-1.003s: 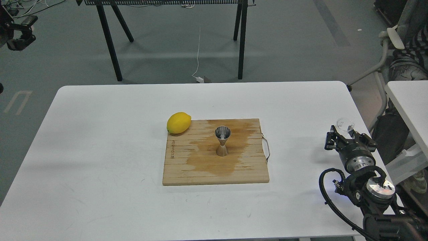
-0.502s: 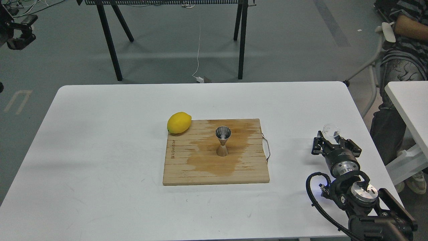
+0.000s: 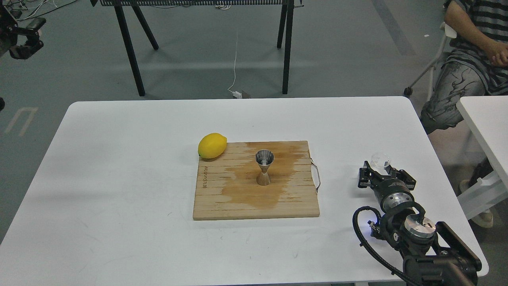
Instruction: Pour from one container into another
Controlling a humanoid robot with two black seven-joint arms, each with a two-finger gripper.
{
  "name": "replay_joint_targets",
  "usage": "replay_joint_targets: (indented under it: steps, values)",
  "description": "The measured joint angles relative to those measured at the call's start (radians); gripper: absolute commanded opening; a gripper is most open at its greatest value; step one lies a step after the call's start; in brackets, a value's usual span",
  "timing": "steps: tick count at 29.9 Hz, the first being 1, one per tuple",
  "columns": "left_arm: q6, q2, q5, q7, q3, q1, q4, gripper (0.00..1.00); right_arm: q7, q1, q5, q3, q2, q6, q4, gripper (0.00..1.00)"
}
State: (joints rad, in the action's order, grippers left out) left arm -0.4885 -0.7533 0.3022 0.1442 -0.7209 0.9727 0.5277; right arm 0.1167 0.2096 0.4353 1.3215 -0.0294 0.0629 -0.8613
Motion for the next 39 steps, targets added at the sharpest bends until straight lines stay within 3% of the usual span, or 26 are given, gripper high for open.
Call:
replay_joint_targets:
  steps: [13, 24, 30, 39]
  values:
    - [0.000, -0.006, 0.000, 0.001, 0.001, 0.000, 0.000, 1.00, -0.002, -0.062, 0.001, 0.011, -0.029, -0.003, -0.118, 0.96]
    - [0.000, -0.023, -0.001, 0.003, -0.008, 0.000, 0.000, 1.00, 0.000, -0.142, -0.001, 0.046, -0.197, -0.045, -0.425, 0.96]
    - [0.000, -0.020, -0.002, 0.003, -0.009, 0.003, 0.000, 1.00, 0.002, 0.023, -0.015, 0.008, -0.282, -0.090, -0.460, 0.96]
    - [0.000, 0.023, -0.056, 0.012, -0.009, 0.007, -0.006, 1.00, -0.001, 0.381, -0.107, -0.237, -0.337, -0.085, -0.274, 0.96]
